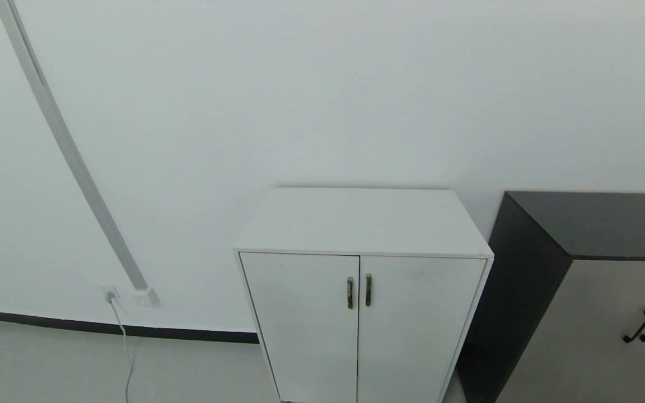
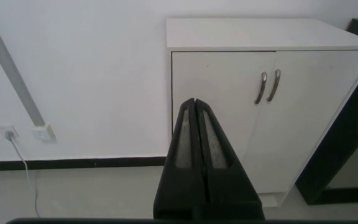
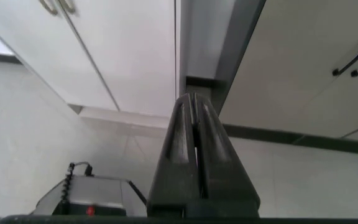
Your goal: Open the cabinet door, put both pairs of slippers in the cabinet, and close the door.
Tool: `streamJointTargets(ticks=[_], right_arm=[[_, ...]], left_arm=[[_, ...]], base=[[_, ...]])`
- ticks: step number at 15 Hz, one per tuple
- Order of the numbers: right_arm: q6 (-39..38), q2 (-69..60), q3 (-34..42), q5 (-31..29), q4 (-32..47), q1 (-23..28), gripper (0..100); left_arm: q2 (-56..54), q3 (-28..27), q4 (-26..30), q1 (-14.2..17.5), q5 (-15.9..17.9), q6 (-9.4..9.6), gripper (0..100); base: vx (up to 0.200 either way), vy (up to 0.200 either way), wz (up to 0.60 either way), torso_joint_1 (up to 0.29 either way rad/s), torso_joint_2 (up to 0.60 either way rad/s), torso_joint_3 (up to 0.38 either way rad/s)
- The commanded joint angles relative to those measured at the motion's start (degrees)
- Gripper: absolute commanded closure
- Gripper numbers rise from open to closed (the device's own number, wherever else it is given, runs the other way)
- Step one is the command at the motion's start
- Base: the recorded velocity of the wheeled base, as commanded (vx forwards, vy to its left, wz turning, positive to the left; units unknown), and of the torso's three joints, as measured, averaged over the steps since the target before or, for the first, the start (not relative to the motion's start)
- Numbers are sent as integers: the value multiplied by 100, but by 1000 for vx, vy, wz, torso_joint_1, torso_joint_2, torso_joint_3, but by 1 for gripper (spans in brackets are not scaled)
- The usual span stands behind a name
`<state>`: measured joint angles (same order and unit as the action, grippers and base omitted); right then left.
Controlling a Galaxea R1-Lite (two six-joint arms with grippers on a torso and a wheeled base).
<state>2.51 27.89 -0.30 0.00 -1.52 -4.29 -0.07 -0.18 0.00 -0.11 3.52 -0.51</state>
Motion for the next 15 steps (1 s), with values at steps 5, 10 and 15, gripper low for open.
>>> streamJointTargets(ticks=[5,10,15], right_arm=[[-23,-706,22,-26,144,16,100],[-23,-1313,30,-26,144,543,100],[-31,-2192,30,-26,144,666,100]], left_arm=[[7,1,0,2,-1,-10,100],[7,1,0,2,-1,-10,100],[7,1,0,2,-1,-10,100]], base=[[0,0,0,0,0,0],[0,0,0,0,0,0],[0,0,0,0,0,0]])
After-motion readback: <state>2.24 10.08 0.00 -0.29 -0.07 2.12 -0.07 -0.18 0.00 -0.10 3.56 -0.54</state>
